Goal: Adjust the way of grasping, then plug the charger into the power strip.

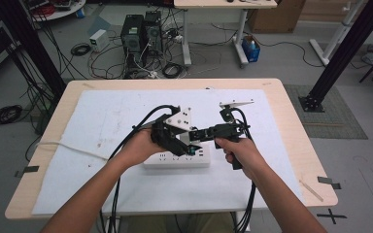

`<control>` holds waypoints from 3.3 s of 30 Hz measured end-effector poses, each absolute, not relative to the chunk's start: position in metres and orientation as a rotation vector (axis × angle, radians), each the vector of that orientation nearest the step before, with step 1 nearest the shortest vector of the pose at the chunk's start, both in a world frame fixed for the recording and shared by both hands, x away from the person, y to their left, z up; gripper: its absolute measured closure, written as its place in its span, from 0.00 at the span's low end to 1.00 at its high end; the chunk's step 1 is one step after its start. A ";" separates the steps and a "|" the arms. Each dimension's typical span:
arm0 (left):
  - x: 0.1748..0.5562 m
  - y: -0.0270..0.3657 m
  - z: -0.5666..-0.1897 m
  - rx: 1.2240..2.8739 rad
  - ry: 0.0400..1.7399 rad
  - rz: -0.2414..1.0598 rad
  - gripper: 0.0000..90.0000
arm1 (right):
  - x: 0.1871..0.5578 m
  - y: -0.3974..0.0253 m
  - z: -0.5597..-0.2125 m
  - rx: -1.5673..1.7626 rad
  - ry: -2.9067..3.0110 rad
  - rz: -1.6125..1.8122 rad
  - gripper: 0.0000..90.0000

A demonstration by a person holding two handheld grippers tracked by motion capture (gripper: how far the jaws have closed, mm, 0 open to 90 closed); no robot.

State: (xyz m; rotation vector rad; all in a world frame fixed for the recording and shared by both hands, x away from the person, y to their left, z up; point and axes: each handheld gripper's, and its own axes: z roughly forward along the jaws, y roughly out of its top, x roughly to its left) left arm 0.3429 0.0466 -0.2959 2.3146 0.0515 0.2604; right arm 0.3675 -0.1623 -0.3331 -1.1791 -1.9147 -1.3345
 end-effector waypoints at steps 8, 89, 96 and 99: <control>0.342 0.043 -0.294 2.314 0.040 0.276 0.47 | 0.369 -0.164 -0.336 -1.177 -1.862 -1.353 0.24; 0.379 0.229 -0.296 2.484 0.791 0.325 0.23 | 0.361 -0.224 -0.297 -1.019 -3.008 -0.880 0.69; 0.373 0.229 -0.300 2.521 0.745 0.237 0.23 | 0.359 -0.218 -0.297 -0.967 -3.034 -0.872 0.69; 0.370 0.231 -0.304 2.554 0.729 0.206 0.23 | 0.358 -0.216 -0.299 -0.966 -3.034 -0.854 0.69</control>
